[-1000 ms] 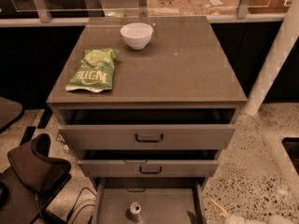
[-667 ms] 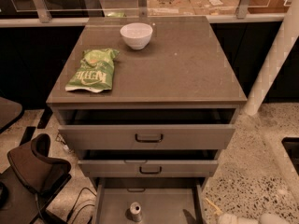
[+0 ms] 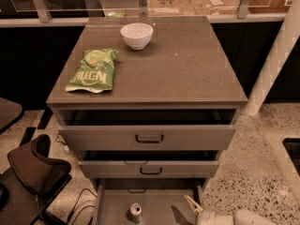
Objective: Pick redbull can from bottom drawer and place on counter
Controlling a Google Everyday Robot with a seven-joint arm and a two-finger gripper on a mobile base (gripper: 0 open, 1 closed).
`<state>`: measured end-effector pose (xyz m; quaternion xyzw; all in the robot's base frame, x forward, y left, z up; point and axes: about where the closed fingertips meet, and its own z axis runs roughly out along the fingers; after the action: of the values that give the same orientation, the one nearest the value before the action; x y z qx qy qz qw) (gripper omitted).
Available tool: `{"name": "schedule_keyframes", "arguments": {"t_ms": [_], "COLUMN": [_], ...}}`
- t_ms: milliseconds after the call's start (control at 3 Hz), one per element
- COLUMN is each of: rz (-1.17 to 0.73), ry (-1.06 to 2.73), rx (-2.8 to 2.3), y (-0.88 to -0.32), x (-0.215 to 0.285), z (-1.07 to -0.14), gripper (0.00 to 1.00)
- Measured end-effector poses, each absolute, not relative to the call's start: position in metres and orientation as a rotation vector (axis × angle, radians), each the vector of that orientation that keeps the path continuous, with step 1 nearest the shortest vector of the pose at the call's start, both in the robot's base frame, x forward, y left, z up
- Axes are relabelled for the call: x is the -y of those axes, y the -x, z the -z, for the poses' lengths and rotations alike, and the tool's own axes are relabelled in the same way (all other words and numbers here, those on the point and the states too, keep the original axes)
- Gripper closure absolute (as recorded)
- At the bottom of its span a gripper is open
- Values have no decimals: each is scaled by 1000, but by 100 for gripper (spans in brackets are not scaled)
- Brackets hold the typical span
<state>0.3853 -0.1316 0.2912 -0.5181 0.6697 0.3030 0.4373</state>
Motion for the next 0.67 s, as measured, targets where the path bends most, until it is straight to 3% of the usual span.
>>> {"name": "schedule_keyframes", "arguments": {"t_ms": [333,667], "rz": [-819,-819], "ry": [1316,1316], "rx": [-1599,-1599], "y": [-406,-406], "x": [69,69], "z": [-258,-258], "gripper": [0,0]}}
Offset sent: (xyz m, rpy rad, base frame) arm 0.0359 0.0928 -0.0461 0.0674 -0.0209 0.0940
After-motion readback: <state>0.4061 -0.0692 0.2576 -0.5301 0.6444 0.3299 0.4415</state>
